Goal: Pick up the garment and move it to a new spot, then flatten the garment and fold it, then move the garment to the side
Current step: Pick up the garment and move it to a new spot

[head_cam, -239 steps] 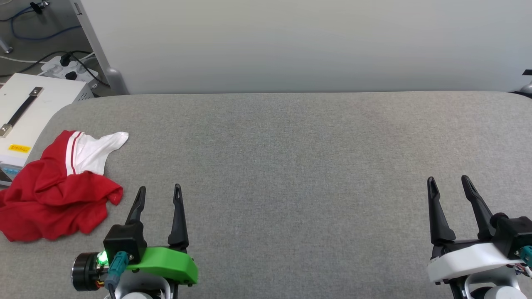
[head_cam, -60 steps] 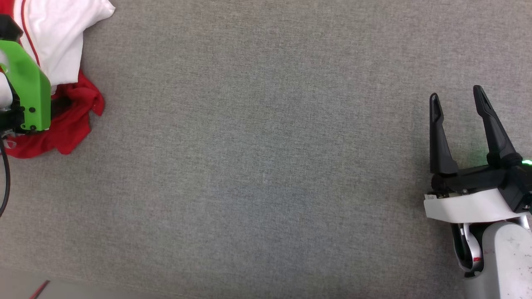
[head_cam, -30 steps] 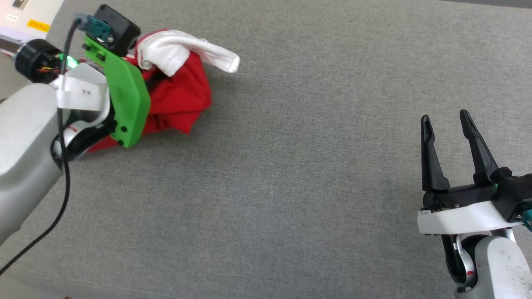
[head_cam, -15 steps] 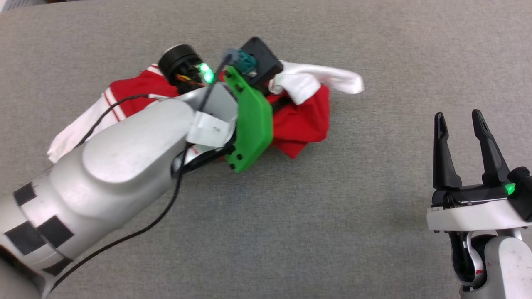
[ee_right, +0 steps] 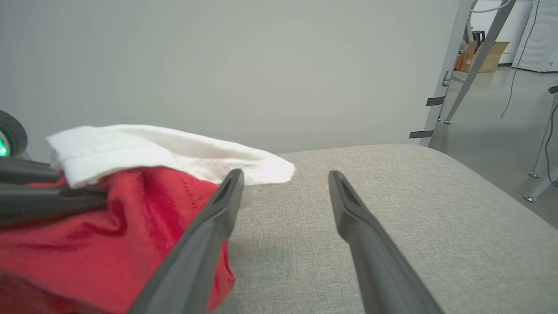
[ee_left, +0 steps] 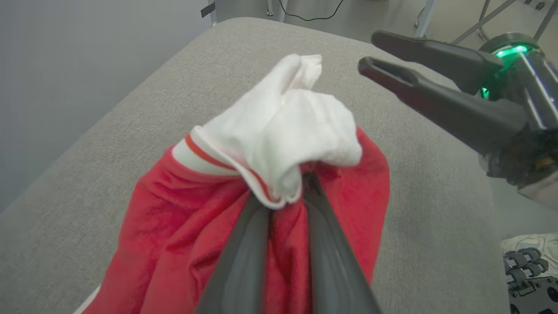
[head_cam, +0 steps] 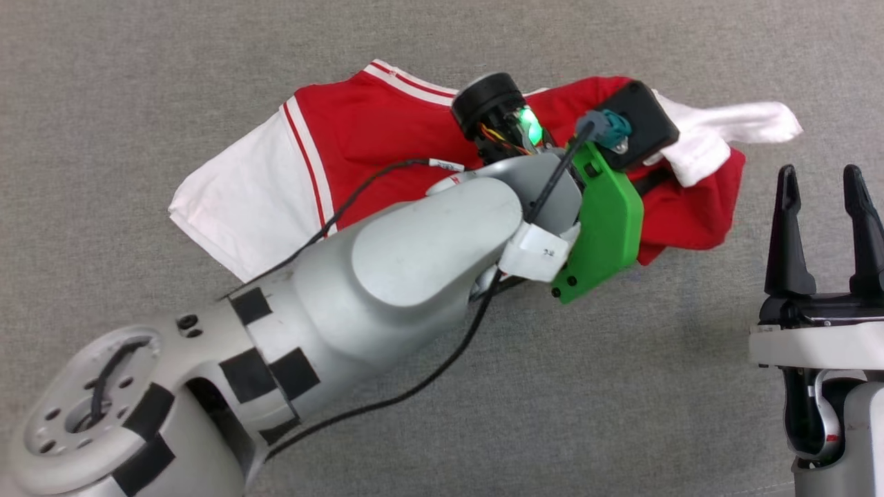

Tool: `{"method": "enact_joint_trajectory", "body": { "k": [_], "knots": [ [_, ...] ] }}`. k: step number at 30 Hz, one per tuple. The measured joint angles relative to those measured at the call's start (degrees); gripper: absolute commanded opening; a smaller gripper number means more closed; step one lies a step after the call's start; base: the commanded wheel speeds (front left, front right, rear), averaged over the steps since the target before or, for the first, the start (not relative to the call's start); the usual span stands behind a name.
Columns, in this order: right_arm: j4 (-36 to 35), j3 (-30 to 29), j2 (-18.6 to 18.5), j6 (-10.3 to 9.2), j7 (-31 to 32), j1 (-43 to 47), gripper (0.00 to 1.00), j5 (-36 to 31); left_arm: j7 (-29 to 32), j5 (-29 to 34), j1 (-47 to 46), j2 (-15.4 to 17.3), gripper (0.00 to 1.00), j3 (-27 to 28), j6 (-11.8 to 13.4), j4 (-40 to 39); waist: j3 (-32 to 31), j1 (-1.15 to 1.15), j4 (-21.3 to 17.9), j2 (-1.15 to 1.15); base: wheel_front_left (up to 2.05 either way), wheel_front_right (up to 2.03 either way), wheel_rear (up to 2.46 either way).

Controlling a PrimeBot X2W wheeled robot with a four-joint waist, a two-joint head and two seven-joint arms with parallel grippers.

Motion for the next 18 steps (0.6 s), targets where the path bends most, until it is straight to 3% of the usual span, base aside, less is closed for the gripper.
{"method": "enact_joint_trajectory", "body": {
  "k": [7,16,17,18],
  "knots": [
    [-0.3,-0.7,0.0,-0.01,0.0,-0.9,1.00,0.0,3.8,6.3,9.1,-2.5,0.00,-0.4,0.0,4.3,2.2,0.00,-0.8,0.00,0.00,0.00,0.00],
    [-0.1,-0.7,0.0,0.00,0.0,-1.7,1.00,0.0,8.7,12.3,15.7,-3.9,0.00,0.6,0.1,2.0,2.5,0.00,-0.6,0.00,0.00,0.00,0.00],
    [0.0,-0.7,0.0,0.00,0.0,-1.7,1.00,0.0,8.1,12.3,15.7,-3.9,0.34,0.5,0.1,2.0,2.2,0.00,-0.6,0.00,0.00,0.00,0.00],
    [0.1,-0.7,0.0,0.00,0.0,-1.7,1.00,0.0,7.1,12.4,15.7,-3.9,1.00,0.4,0.0,2.1,2.0,0.00,-0.5,0.00,0.00,0.00,0.00]
  ]
}}
